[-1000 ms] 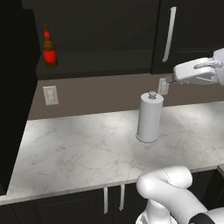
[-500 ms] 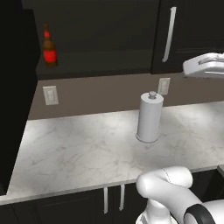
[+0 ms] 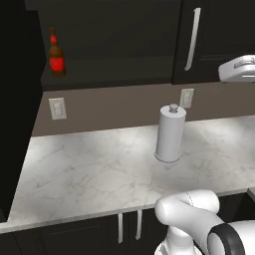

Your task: Get the candle and the beer from the cabinet and move them to the dining counter.

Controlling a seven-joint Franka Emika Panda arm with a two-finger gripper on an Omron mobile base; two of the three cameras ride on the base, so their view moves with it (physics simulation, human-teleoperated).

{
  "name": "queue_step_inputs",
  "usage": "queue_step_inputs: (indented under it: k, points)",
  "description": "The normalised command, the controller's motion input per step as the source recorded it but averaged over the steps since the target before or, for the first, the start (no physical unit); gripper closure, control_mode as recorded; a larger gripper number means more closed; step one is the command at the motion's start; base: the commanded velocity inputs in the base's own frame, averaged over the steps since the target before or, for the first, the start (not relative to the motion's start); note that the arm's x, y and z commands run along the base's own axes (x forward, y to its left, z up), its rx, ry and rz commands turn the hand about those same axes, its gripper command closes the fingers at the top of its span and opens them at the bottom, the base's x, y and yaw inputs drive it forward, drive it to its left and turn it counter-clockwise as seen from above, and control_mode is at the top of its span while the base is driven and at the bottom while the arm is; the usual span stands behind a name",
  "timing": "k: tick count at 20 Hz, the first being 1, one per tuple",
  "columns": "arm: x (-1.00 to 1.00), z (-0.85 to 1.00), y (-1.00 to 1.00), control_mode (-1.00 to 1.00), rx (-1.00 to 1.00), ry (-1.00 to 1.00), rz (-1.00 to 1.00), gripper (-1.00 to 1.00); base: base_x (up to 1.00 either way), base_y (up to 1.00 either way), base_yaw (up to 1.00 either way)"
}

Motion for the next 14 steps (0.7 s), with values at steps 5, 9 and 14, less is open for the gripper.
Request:
queue_step_inputs:
  k: [5,9,14]
  points:
    - [0.32,0.0,-0.23,-1.0,0.0,-0.03,0.0,-1.0,0.0,0.0,0.0]
    - [0.39,0.02,-0.13,-1.0,0.0,-0.02,0.0,-1.0,0.0,0.0,0.0]
    - [0.45,0.02,-0.08,-1.0,0.0,-0.02,0.0,-1.0,0.0,0.0,0.0]
